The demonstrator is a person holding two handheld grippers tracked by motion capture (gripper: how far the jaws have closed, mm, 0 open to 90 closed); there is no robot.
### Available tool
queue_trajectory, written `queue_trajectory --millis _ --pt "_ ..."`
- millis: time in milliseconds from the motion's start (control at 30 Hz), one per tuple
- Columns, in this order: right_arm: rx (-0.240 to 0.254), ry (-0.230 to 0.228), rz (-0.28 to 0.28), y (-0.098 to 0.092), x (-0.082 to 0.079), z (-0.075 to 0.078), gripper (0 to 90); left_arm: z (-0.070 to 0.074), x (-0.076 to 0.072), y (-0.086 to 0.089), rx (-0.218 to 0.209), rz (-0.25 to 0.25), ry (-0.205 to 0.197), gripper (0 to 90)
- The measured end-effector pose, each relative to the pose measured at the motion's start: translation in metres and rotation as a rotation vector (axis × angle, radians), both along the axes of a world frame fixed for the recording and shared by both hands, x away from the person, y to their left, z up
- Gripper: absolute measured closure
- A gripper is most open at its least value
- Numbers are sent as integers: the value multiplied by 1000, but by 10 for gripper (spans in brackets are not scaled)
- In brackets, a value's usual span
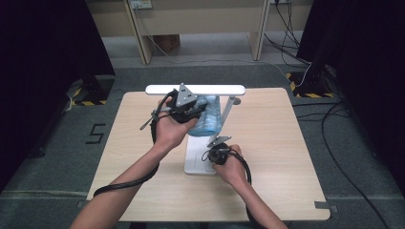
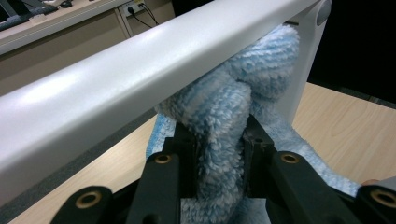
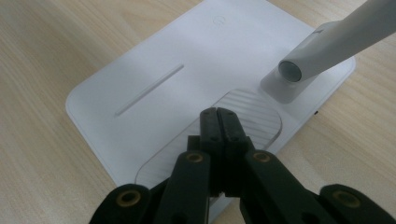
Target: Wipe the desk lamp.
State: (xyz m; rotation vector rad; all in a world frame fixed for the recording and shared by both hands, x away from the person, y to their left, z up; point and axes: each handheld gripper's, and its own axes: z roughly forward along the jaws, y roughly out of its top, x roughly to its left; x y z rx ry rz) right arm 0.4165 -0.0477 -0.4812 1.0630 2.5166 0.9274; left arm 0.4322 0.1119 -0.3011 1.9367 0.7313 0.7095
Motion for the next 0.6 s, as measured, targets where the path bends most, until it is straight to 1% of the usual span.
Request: queue_trajectory --millis 200,433,600 --pt "2 0 -2 0 0 0 900 0 2 -5 -1 -11 2 717" --pt "7 0 -7 -1 -1 0 900 0 1 -11 5 -24 -8 716" --pt "13 0 -9 -1 0 -1 900 -2 1 -14 -2 -26 -11 716"
